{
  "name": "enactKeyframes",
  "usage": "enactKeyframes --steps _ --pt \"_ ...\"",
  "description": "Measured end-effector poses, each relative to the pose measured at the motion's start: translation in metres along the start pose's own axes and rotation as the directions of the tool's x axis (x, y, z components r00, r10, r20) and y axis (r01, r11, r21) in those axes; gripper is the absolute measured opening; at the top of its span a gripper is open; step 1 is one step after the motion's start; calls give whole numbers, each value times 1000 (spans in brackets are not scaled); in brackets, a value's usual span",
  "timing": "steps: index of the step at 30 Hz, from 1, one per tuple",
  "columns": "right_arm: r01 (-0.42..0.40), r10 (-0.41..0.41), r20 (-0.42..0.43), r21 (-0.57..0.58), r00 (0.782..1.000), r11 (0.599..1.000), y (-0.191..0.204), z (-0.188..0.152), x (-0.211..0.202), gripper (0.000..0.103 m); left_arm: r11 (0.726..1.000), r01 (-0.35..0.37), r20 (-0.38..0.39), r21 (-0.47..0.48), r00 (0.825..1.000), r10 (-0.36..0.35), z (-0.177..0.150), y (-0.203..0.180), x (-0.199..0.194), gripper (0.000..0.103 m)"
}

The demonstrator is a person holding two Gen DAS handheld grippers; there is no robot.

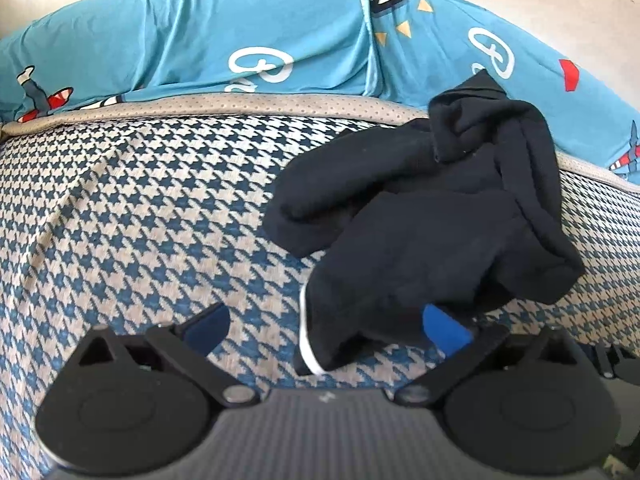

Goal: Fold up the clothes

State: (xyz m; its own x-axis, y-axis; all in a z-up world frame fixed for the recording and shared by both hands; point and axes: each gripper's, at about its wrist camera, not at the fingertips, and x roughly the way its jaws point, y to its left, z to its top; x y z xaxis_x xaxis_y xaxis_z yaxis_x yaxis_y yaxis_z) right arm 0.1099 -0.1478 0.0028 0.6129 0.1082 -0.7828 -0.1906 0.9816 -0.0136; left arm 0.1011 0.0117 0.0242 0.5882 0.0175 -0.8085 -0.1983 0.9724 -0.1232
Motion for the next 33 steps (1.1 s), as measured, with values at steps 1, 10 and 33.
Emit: enactKeyframes --steps 1,10,33 --pt "-1 1 -5 1 1000 1000 -3 -1 -1 103 1000 -2 2 5 1000 2 0 -1 0 103" --pt "3 -2 -22 70 1000 998 -39 -2 -12 103 999 -36 19 14 999 36 -1 -2 4 103" --pt "-302 274 193 137 942 943 -70 56 -50 93 988 -110 84 -106 989 119 11 29 -2 103"
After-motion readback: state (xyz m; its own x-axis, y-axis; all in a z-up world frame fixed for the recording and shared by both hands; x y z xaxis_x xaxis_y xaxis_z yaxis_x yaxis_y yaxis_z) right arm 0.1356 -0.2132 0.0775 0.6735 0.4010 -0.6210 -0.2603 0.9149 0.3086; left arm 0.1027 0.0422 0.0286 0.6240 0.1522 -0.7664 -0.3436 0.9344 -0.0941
